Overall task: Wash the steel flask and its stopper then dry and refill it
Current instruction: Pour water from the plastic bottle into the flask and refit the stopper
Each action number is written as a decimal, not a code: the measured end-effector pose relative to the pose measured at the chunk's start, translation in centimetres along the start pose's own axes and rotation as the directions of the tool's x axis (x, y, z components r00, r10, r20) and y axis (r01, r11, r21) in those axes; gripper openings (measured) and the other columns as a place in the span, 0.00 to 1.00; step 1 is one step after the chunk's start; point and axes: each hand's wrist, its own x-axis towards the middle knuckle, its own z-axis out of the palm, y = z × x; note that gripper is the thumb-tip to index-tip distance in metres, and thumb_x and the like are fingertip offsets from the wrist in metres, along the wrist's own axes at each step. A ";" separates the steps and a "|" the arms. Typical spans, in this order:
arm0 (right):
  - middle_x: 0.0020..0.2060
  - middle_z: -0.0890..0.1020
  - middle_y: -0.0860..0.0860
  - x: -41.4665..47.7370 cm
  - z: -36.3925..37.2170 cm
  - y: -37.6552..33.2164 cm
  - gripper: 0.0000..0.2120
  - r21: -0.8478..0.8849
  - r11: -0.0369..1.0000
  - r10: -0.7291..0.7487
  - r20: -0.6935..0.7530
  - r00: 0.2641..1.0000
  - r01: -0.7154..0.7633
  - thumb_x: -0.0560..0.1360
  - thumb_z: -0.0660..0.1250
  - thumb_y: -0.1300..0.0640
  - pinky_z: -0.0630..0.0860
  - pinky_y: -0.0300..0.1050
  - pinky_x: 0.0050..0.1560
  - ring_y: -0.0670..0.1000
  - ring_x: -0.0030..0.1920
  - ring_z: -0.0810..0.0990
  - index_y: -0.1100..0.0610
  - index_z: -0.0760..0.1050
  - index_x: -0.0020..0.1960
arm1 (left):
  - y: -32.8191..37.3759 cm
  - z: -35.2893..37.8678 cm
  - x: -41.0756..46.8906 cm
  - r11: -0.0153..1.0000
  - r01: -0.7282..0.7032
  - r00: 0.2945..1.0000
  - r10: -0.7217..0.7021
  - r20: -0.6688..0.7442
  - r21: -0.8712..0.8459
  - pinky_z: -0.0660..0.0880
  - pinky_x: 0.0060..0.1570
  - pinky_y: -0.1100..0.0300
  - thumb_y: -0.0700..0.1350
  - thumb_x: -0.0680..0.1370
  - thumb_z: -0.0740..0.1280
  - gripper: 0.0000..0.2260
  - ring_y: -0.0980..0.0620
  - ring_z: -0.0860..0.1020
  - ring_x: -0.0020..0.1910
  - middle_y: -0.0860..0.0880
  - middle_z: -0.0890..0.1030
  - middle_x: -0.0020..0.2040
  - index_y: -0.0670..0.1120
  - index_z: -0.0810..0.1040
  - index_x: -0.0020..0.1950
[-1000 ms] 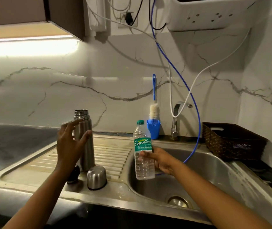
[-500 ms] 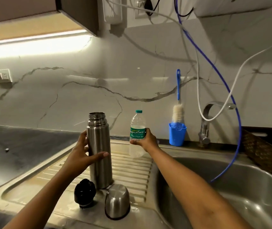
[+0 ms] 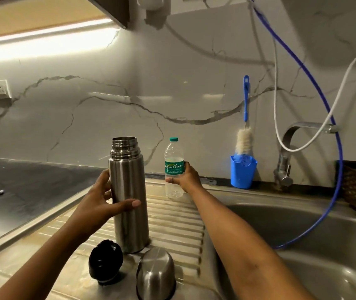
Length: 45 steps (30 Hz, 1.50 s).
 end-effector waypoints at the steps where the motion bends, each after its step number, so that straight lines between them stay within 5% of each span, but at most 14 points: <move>1: 0.61 0.76 0.53 0.2 0.3 0.0 0.35 0.003 1.000 0.005 0.001 1.000 -0.005 0.64 0.79 0.52 0.70 0.42 0.56 0.53 0.61 0.75 0.57 0.66 0.65 | 0.0 0.0 0.0 1.000 0.002 1.000 -0.002 -0.002 -0.002 0.74 0.45 0.59 0.69 0.41 0.76 0.46 0.56 0.77 0.51 0.57 0.77 0.53 0.68 0.66 0.57; 10: 0.63 0.74 0.54 1.4 1.9 0.1 0.35 0.003 1.000 0.027 0.001 1.000 -0.027 0.65 0.78 0.50 0.70 0.44 0.59 0.54 0.62 0.74 0.56 0.65 0.66 | -0.4 0.1 0.1 1.000 -0.016 1.000 0.016 -0.027 0.007 0.75 0.48 0.57 0.69 0.42 0.76 0.45 0.56 0.77 0.52 0.56 0.78 0.54 0.65 0.68 0.57; 16: 0.71 0.62 0.59 -1.3 -1.0 -0.3 0.51 -0.206 0.976 0.081 0.053 0.995 -0.069 0.65 0.76 0.46 0.63 0.54 0.70 0.59 0.71 0.62 0.56 0.48 0.76 | -0.4 0.3 -0.5 1.000 0.000 1.000 0.001 -0.028 0.014 0.75 0.51 0.55 0.70 0.45 0.76 0.42 0.55 0.78 0.52 0.54 0.79 0.53 0.64 0.69 0.57; 22: 0.62 0.73 0.54 -11.4 -5.8 -1.7 0.35 -0.197 0.980 0.032 0.135 0.990 -0.005 0.70 0.74 0.52 0.70 0.45 0.61 0.53 0.61 0.72 0.55 0.62 0.72 | 0.7 -0.9 -3.2 0.985 0.162 0.985 -0.165 0.043 0.058 0.75 0.53 0.50 0.69 0.57 0.75 0.36 0.52 0.79 0.53 0.52 0.80 0.54 0.57 0.73 0.61; 26: 0.52 0.78 0.52 -18.7 -8.3 -2.3 0.24 -0.153 0.987 -0.002 0.260 0.966 0.043 0.70 0.74 0.55 0.73 0.37 0.53 0.47 0.51 0.76 0.57 0.72 0.63 | 0.7 -2.2 -7.2 0.965 0.258 0.966 -0.258 -0.006 0.054 0.70 0.54 0.56 0.49 0.74 0.70 0.18 0.52 0.79 0.52 0.48 0.82 0.52 0.48 0.76 0.62; 29: 0.46 0.78 0.49 -22.7 -9.4 -2.2 0.18 -0.090 0.994 -0.025 0.312 0.950 0.056 0.71 0.73 0.56 0.71 0.29 0.46 0.45 0.47 0.77 0.57 0.75 0.59 | 0.7 -2.1 -10.0 0.958 0.252 0.948 -0.273 0.164 0.140 0.71 0.49 0.69 0.41 0.72 0.72 0.19 0.61 0.77 0.51 0.54 0.81 0.52 0.48 0.75 0.62; 31: 0.44 0.79 0.49 -24.2 -9.9 -2.3 0.15 -0.044 0.998 -0.033 0.306 0.952 0.049 0.71 0.73 0.57 0.71 0.29 0.46 0.45 0.46 0.77 0.57 0.76 0.56 | 0.7 -1.9 -10.8 0.944 0.238 0.939 -0.284 0.196 0.229 0.71 0.54 0.65 0.41 0.69 0.75 0.24 0.60 0.77 0.52 0.56 0.79 0.53 0.51 0.73 0.62; 37: 0.40 0.79 0.46 -26.2 -11.0 -3.0 0.13 0.058 0.998 -0.018 0.300 0.954 0.001 0.72 0.72 0.58 0.74 0.34 0.50 0.42 0.43 0.78 0.57 0.77 0.55 | 1.2 -1.7 -11.5 0.946 0.259 0.960 -0.274 0.056 0.196 0.73 0.61 0.50 0.37 0.66 0.77 0.21 0.48 0.80 0.54 0.49 0.83 0.51 0.49 0.78 0.56; 41: 0.45 0.81 0.48 -26.7 -11.8 -3.6 0.14 0.159 0.987 -0.060 0.337 0.939 0.006 0.72 0.71 0.58 0.75 0.40 0.58 0.45 0.49 0.80 0.56 0.77 0.57 | 3.7 0.1 -12.0 0.990 0.129 0.988 -0.123 -0.098 0.056 0.72 0.58 0.55 0.38 0.66 0.77 0.18 0.53 0.81 0.51 0.49 0.84 0.48 0.47 0.81 0.54; 45: 0.53 0.80 0.51 -26.8 -12.7 -5.0 0.14 0.376 0.927 -0.145 0.361 0.921 -0.002 0.74 0.69 0.60 0.77 0.39 0.53 0.48 0.55 0.79 0.52 0.75 0.59 | 7.0 3.7 -11.8 0.998 0.054 0.998 -0.053 0.035 -0.041 0.73 0.50 0.63 0.39 0.67 0.75 0.19 0.59 0.80 0.50 0.53 0.84 0.48 0.53 0.79 0.55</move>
